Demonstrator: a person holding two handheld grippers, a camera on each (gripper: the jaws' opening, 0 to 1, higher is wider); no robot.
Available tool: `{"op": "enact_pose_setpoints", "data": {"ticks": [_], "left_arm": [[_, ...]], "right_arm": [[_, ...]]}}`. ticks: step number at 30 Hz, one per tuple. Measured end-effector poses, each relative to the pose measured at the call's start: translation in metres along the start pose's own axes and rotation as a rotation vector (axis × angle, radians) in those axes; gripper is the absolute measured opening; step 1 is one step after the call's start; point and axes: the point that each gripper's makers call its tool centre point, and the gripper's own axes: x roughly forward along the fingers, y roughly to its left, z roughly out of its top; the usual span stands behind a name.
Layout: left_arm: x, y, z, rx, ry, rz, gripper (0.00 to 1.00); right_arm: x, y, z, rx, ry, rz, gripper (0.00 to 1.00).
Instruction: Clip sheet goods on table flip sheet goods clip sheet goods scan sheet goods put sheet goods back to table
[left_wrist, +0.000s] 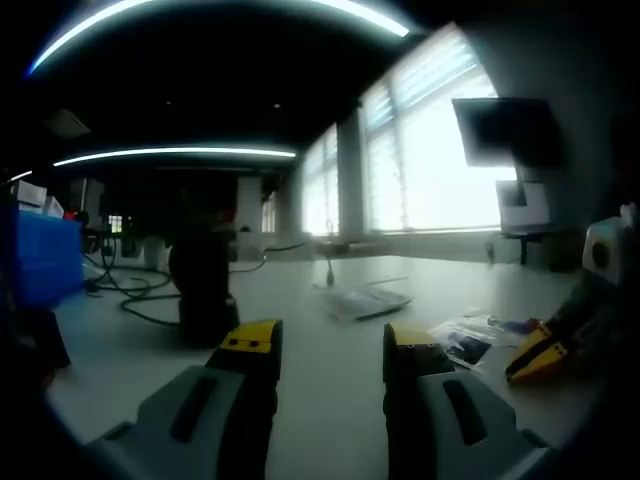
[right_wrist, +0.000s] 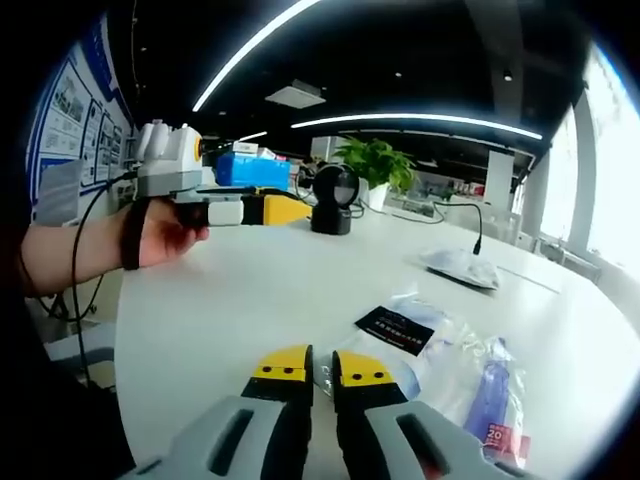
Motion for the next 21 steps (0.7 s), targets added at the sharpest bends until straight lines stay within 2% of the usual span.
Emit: {"op": "enact_pose_setpoints", "data": {"ticks": [11, 14, 21], "left_arm": [[0.0, 0.0, 0.0, 0.0, -0.001, 0.0, 0.33], [0.0, 0.0, 0.0, 0.0, -0.001, 0.0, 0.33], [0.001, -0.001, 0.0, 0.002, 0.001, 0.001, 0.33]], "right_arm": [[-0.002, 0.005, -0.001, -0.026, 0.0, -0.014, 0.0], [-0.004, 0.005, -0.001, -0.005, 0.0, -0.013, 0.0], [-0.015, 0.001, 0.012, 0.025, -0.057, -0.027, 0.0]]}}
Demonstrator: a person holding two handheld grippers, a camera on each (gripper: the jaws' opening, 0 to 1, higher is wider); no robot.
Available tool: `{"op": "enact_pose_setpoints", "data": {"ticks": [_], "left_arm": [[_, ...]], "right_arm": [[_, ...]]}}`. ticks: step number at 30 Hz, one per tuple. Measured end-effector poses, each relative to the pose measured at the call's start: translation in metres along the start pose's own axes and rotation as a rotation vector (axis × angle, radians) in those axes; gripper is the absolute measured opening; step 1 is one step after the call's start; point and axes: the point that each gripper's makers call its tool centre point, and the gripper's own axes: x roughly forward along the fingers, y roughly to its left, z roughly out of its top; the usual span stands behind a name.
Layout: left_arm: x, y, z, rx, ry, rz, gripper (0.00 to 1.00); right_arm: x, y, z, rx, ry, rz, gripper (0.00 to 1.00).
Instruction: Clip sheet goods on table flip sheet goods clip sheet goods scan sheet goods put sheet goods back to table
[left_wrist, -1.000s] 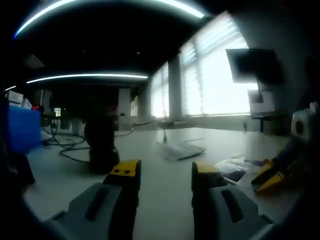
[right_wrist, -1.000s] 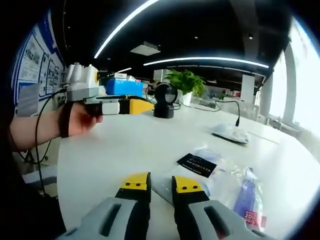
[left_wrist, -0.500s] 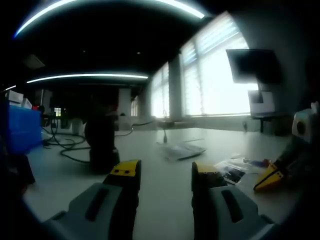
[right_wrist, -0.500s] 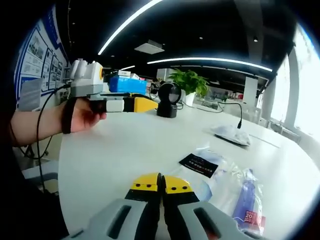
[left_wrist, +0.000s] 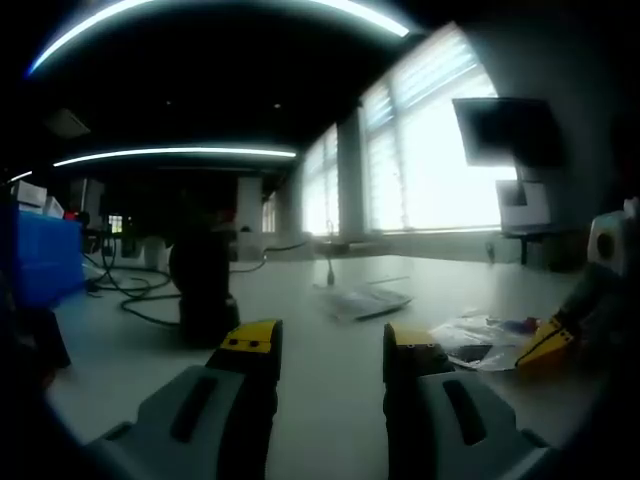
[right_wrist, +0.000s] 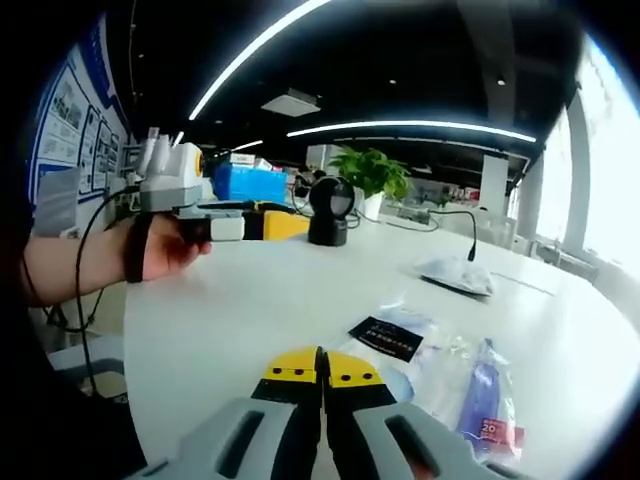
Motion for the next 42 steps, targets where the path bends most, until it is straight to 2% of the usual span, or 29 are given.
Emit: {"op": "enact_pose_setpoints", "data": {"ticks": [9, 24, 32, 36, 42], "left_arm": [[0.0, 0.0, 0.001, -0.002, -0.002, 0.001, 0.33], [0.0, 0.002, 0.002, -0.001, -0.007, 0.007, 0.33], [0.0, 0.001, 0.001, 0.0, -0.003, 0.004, 0.33], [-0.001, 0.006, 0.002, 0.01, -0.012, 0.027, 0.33], [-0.001, 0.005, 0.001, 0.009, -0.011, 0.025, 0.32]], "right_arm": [[-0.006, -0.012, 0.017, 0.081, -0.056, -0.011, 0.0], [-0.02, -0.031, 0.049, 0.076, -0.13, -0.068, 0.0], [-0.024, -0.039, 0.061, 0.068, -0.155, -0.097, 0.0], [-0.027, -0.051, 0.067, 0.085, -0.172, -0.107, 0.0], [-0.028, -0.057, 0.068, 0.102, -0.18, -0.112, 0.0]]}}
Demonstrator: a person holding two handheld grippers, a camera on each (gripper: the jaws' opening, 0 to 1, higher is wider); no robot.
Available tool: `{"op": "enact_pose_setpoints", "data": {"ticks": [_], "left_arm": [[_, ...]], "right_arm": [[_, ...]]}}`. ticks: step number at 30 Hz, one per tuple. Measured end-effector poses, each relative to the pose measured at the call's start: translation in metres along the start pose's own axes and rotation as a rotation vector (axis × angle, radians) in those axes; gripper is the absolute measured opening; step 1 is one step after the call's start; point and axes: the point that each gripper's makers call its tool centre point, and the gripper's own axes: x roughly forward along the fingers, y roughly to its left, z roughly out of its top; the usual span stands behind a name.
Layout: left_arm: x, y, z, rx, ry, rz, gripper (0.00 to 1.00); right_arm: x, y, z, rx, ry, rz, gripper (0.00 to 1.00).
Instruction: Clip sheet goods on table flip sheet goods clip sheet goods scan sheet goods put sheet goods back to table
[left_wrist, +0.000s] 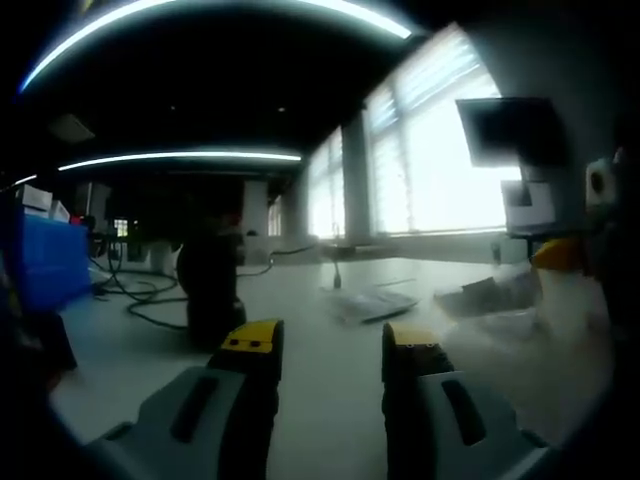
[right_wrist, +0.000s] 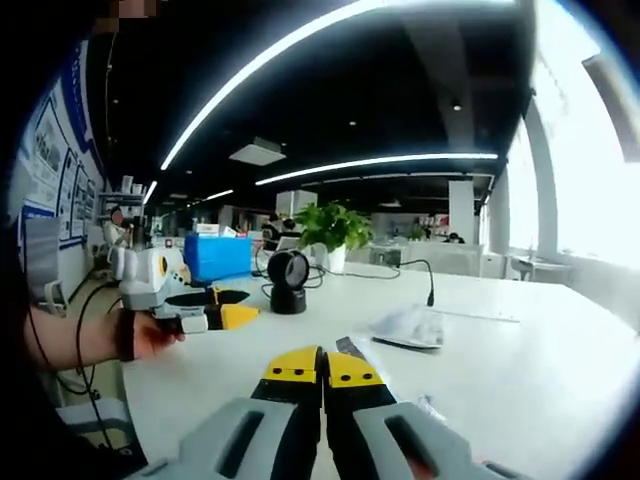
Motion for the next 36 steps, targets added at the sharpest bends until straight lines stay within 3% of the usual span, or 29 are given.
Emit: {"op": "enact_pose_setpoints", "data": {"ticks": [5, 12, 36], "left_arm": [[-0.002, -0.002, 0.009, 0.053, -0.049, -0.007, 0.3], [0.0, -0.001, 0.004, 0.039, -0.025, -0.007, 0.35], [0.0, -0.001, 0.004, 0.03, -0.024, -0.002, 0.35]], "right_arm": [[0.0, -0.004, 0.003, -0.003, -0.009, -0.011, 0.0], [-0.002, -0.011, 0.009, -0.01, -0.024, -0.029, 0.0], [-0.013, -0.049, 0.046, -0.031, -0.083, -0.141, 0.0]]}}
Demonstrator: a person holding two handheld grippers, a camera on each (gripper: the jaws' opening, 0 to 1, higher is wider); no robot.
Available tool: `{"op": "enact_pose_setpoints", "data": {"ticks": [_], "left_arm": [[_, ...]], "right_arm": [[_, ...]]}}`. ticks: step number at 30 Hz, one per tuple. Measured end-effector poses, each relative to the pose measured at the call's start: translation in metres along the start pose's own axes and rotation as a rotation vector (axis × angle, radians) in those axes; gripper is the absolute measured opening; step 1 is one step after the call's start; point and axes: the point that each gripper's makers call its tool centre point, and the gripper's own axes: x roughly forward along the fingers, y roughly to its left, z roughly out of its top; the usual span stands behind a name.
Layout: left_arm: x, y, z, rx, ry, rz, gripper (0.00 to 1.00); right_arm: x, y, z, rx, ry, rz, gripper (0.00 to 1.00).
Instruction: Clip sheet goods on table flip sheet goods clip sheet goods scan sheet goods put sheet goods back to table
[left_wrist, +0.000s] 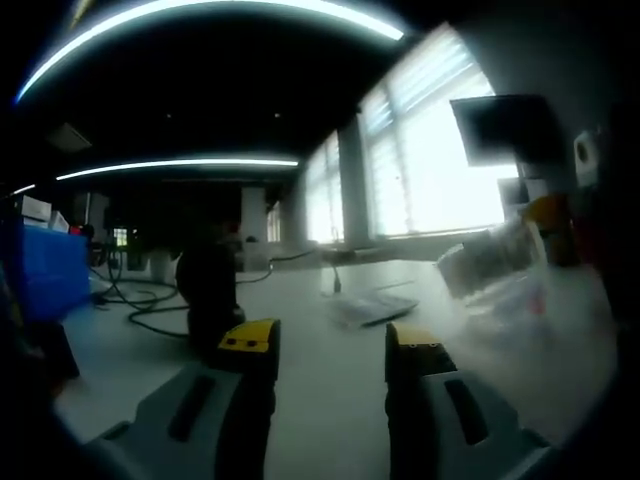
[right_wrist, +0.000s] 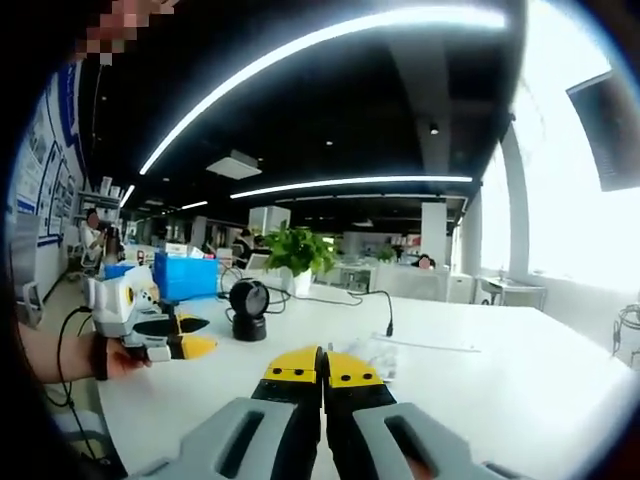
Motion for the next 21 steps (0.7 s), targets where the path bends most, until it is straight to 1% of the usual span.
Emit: {"op": "enact_pose_setpoints", "data": {"ticks": [5, 21], "left_arm": [[0.0, 0.0, 0.0, 0.001, 0.001, -0.001, 0.35], [-0.001, 0.0, 0.0, 0.004, 0.002, -0.005, 0.35]], "right_arm": [[-0.002, -0.009, 0.006, 0.023, -0.015, -0.022, 0.0], [-0.007, -0.021, 0.025, 0.003, -0.067, -0.082, 0.0]]}}
